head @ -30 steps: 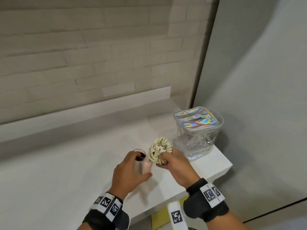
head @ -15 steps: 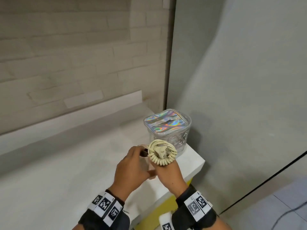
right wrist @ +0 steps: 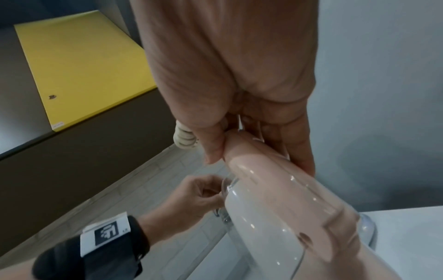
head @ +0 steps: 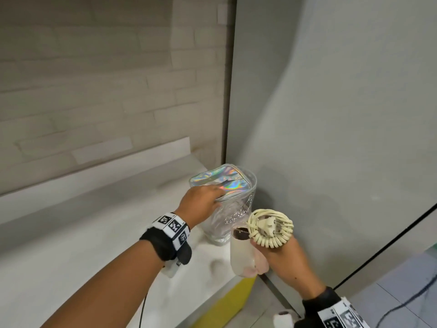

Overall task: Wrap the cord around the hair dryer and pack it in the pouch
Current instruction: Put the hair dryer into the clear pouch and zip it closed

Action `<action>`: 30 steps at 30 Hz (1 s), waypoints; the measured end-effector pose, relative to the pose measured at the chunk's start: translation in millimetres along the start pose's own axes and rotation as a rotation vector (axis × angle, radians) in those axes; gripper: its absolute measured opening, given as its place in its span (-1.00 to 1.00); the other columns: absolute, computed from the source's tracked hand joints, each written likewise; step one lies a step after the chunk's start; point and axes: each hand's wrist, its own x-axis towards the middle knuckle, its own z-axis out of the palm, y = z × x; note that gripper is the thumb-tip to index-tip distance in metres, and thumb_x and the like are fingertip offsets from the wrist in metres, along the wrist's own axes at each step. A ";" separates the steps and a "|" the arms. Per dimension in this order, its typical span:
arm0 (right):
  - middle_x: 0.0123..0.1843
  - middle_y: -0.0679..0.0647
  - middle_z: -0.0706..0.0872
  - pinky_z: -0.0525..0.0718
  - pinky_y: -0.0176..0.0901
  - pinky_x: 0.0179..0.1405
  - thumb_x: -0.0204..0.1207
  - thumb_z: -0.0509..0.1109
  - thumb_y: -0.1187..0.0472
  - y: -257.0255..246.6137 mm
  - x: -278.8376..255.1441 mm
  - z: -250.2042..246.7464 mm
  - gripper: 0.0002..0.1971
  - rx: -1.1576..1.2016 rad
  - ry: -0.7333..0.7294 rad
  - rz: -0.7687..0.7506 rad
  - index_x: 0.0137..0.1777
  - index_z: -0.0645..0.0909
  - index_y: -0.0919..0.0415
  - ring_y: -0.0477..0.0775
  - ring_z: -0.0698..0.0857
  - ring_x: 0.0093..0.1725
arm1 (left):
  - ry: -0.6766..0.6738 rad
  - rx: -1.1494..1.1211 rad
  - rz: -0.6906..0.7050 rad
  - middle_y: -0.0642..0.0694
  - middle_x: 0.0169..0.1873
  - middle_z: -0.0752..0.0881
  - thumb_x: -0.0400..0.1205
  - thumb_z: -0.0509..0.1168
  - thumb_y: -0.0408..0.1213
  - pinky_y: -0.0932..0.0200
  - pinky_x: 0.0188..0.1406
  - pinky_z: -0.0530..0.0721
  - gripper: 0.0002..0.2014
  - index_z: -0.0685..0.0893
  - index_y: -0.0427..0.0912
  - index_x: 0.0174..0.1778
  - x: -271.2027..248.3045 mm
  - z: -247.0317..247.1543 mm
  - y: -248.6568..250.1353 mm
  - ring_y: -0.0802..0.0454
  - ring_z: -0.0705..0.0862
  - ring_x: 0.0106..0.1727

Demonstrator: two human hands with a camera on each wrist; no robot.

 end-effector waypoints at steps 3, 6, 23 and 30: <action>0.12 -0.31 0.76 0.62 -0.21 0.17 0.41 0.51 0.09 -4.1 -2.2 -14.7 -0.72 0.068 0.014 -0.035 0.11 0.68 -0.20 -0.24 0.70 0.16 | 0.098 -0.165 -0.106 -0.02 0.03 0.83 0.55 0.44 -0.15 0.11 -0.01 0.66 -0.79 0.80 -0.02 0.10 -2.6 -8.7 -8.7 -0.06 0.76 0.07; 0.12 -0.25 0.75 0.59 -0.28 0.19 0.49 0.49 0.23 -21.8 0.2 -25.6 -0.73 0.083 -0.033 -0.096 0.13 0.68 -0.08 -0.22 0.70 0.17 | 0.238 -0.331 -0.223 0.02 -0.09 0.85 0.57 0.43 -0.20 0.25 -0.09 0.60 -0.80 0.81 -0.02 0.10 -1.7 -35.1 -15.7 0.06 0.77 -0.08; 0.10 -0.15 0.72 0.60 -0.26 0.06 0.51 0.47 0.11 -96.5 103.8 22.5 -0.75 -0.516 -0.508 -0.329 0.17 0.67 0.07 -0.21 0.67 -0.01 | 0.250 -0.540 -0.387 0.02 -0.03 0.82 0.61 0.40 -0.20 0.25 0.10 0.60 -0.85 0.82 -0.08 0.04 -28.8 -95.5 -24.1 0.10 0.73 0.05; -0.16 0.11 0.79 0.43 -0.16 -0.18 0.39 0.53 0.09 -36.8 110.9 69.9 -0.88 -0.872 -0.658 -0.186 -0.16 0.74 0.12 0.05 0.61 -0.22 | 0.234 -0.528 -0.382 0.04 0.01 0.82 0.62 0.38 -0.17 0.13 0.15 0.64 -0.83 0.82 -0.04 0.06 -32.1 -91.4 -22.5 0.08 0.73 0.09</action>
